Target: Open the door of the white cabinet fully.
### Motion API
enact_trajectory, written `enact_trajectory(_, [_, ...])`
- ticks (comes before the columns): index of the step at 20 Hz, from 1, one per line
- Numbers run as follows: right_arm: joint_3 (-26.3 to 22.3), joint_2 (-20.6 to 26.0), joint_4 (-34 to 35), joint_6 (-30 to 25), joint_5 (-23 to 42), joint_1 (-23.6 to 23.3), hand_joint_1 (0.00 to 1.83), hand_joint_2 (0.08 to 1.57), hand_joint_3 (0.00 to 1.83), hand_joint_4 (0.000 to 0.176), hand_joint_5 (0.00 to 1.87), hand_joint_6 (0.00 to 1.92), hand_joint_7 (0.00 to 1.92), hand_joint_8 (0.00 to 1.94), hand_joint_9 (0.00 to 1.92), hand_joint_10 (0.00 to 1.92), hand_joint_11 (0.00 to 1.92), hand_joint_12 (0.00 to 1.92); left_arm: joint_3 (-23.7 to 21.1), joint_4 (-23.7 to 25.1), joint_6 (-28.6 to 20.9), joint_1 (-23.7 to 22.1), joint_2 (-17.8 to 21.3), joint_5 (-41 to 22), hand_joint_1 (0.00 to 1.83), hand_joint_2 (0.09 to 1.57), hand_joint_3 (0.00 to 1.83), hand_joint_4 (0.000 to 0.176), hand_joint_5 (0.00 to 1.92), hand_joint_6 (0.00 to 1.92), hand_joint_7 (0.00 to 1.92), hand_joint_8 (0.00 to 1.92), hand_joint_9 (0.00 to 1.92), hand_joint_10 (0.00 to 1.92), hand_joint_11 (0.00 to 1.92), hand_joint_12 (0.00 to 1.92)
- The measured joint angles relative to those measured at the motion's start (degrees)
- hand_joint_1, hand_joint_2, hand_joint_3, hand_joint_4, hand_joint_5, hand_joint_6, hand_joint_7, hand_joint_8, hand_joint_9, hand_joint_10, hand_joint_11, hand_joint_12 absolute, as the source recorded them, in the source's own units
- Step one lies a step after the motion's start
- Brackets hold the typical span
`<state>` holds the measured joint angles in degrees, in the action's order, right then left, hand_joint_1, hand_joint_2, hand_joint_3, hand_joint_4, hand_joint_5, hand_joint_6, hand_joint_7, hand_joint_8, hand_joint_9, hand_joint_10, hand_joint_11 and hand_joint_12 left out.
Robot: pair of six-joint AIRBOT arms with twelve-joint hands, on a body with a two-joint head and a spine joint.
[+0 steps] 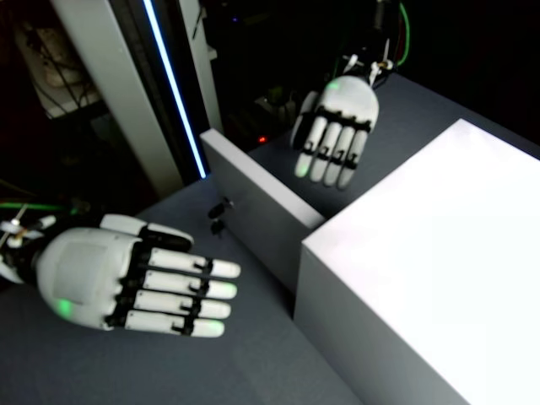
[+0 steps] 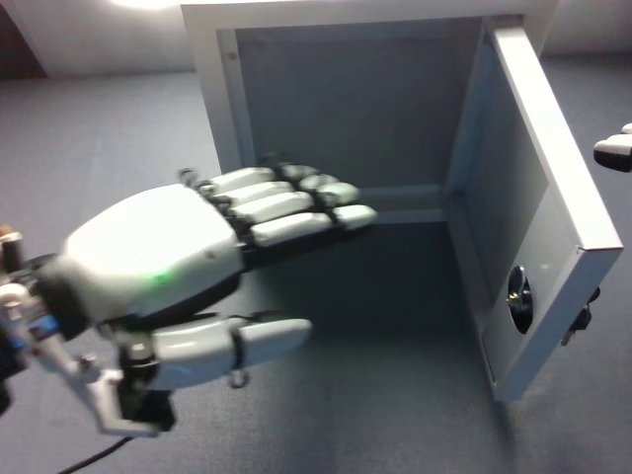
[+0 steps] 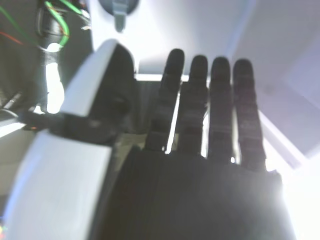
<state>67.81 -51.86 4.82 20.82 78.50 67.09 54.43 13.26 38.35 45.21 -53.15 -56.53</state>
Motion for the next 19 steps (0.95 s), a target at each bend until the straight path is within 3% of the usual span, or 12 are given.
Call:
enact_trajectory(3, [0.0, 0.3, 0.1, 0.0, 0.1, 0.0, 0.52, 1.39, 0.0, 0.0, 0.38, 0.0, 0.38, 0.0, 0.28, 0.0, 0.27, 0.01, -0.9, -4.9, 2.6, 2.0, 1.9, -3.7, 0.23, 1.52, 0.0, 0.0, 0.21, 0.0, 0.2, 0.0, 0.16, 0.0, 0.0, 0.28])
enact_trajectory(5, [-0.6, 0.6, 0.7, 0.0, 1.3, 0.0, 0.56, 1.39, 0.0, 0.0, 0.38, 0.0, 0.36, 0.0, 0.26, 0.0, 0.23, 0.0, -1.9, -8.8, 3.6, 4.7, 3.3, -8.0, 0.22, 1.49, 0.0, 0.0, 0.21, 0.0, 0.22, 0.0, 0.21, 0.0, 0.0, 0.51])
enact_trajectory(6, [-0.9, 0.9, 1.2, 0.0, 2.6, 0.0, 0.55, 1.39, 0.0, 0.0, 0.38, 0.0, 0.35, 0.0, 0.27, 0.0, 0.24, 0.01, -3.4, -11.3, 5.5, 7.4, 4.9, -10.5, 0.3, 1.48, 0.0, 0.0, 0.22, 0.0, 0.25, 0.0, 0.24, 0.01, 0.0, 0.69])
enact_trajectory(8, [-1.2, 1.3, 2.0, 0.0, 4.0, 0.0, 0.54, 1.38, 0.0, 0.0, 0.38, 0.0, 0.35, 0.0, 0.28, 0.01, 0.26, 0.01, -4.6, -14.4, 7.2, 9.9, 6.4, -13.4, 0.28, 1.46, 0.0, 0.0, 0.23, 0.0, 0.24, 0.0, 0.24, 0.0, 0.0, 0.76])
enact_trajectory(9, [-1.4, 1.6, 2.7, 0.0, 5.4, 0.0, 0.55, 1.38, 0.0, 0.002, 0.38, 0.0, 0.36, 0.0, 0.29, 0.01, 0.26, 0.01, -4.9, -17.0, 8.7, 12.0, 7.5, -15.9, 0.29, 1.45, 0.0, 0.0, 0.2, 0.0, 0.17, 0.01, 0.17, 0.0, 0.0, 0.64])
enact_trajectory(10, [-1.7, 1.8, 3.3, 0.4, 6.6, 0.0, 0.56, 1.37, 0.0, 0.016, 0.39, 0.0, 0.37, 0.0, 0.3, 0.01, 0.26, 0.01, -5.1, -20.4, 9.0, 13.5, 8.2, -18.3, 0.32, 1.44, 0.0, 0.0, 0.18, 0.0, 0.14, 0.01, 0.13, 0.01, 0.0, 0.52])
enact_trajectory(11, [-2.2, 1.8, 4.3, 0.9, 8.0, 0.0, 0.63, 1.39, 0.0, 0.0, 0.39, 0.0, 0.37, 0.0, 0.29, 0.01, 0.26, 0.01, -5.1, -23.2, 9.7, 14.6, 8.6, -20.7, 0.34, 1.45, 0.0, 0.0, 0.17, 0.0, 0.15, 0.01, 0.14, 0.01, 0.0, 0.5])
enact_trajectory(12, [-2.5, 1.9, 4.7, 1.2, 8.7, 0.0, 0.62, 1.39, 0.0, 0.0, 0.38, 0.0, 0.37, 0.0, 0.29, 0.0, 0.26, 0.01, -5.3, -25.7, 10.5, 15.8, 9.1, -23.2, 0.28, 1.46, 0.0, 0.0, 0.13, 0.01, 0.12, 0.02, 0.09, 0.02, 0.0, 0.28])
enact_trajectory(14, [-2.7, 2.1, 5.0, 1.3, 9.4, 0.0, 0.65, 1.4, 0.0, 0.0, 0.38, 0.0, 0.39, 0.01, 0.32, 0.01, 0.28, 0.02, -5.7, -28.0, 11.2, 17.0, 9.1, -26.0, 0.24, 1.47, 0.0, 0.0, 0.12, 0.0, 0.1, 0.0, 0.06, 0.01, 0.0, 0.08])
enact_trajectory(17, [-2.7, 2.3, 5.5, 1.6, 10.5, 0.0, 0.81, 1.36, 0.0, 0.0, 0.41, 0.01, 0.44, 0.01, 0.38, 0.02, 0.33, 0.04, -5.8, -29.7, 11.3, 18.5, 9.1, -28.4, 0.39, 1.45, 0.0, 0.0, 0.1, 0.0, 0.05, 0.0, 0.0, 0.0, 0.0, 0.0])
enact_trajectory(19, [-2.7, 2.3, 5.4, 1.7, 10.8, 0.0, 0.92, 1.36, 0.0, 0.0, 0.33, 0.0, 0.34, 0.0, 0.35, 0.01, 0.38, 0.07, -5.7, -30.1, 11.3, 18.6, 9.1, -29.6, 0.5, 1.45, 0.0, 0.0, 0.01, 0.0, 0.0, 0.0, 0.0, 0.0, 0.0, 0.0])
